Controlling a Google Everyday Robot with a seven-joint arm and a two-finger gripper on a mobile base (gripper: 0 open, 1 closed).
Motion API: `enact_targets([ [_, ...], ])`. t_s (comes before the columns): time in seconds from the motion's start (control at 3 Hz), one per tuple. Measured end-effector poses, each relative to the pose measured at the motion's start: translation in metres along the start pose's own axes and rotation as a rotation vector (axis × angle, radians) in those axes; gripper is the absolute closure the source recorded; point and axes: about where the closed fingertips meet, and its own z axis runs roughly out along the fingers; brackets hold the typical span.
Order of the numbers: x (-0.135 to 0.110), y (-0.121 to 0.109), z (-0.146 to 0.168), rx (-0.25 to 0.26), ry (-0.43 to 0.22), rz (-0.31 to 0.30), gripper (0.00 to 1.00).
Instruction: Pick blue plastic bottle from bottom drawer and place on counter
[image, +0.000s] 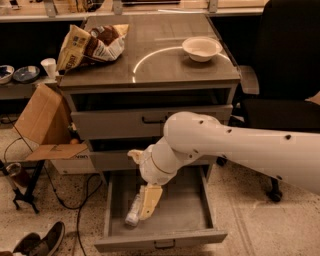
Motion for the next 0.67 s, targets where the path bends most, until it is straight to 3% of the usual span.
enact_targets([
  [0.33,0.0000,0.0000,0.0000,0.000,0.000,0.000,0.00],
  [0.67,-0.0049,-0.0029,0.0094,-0.007,0.059,-0.069,0.00],
])
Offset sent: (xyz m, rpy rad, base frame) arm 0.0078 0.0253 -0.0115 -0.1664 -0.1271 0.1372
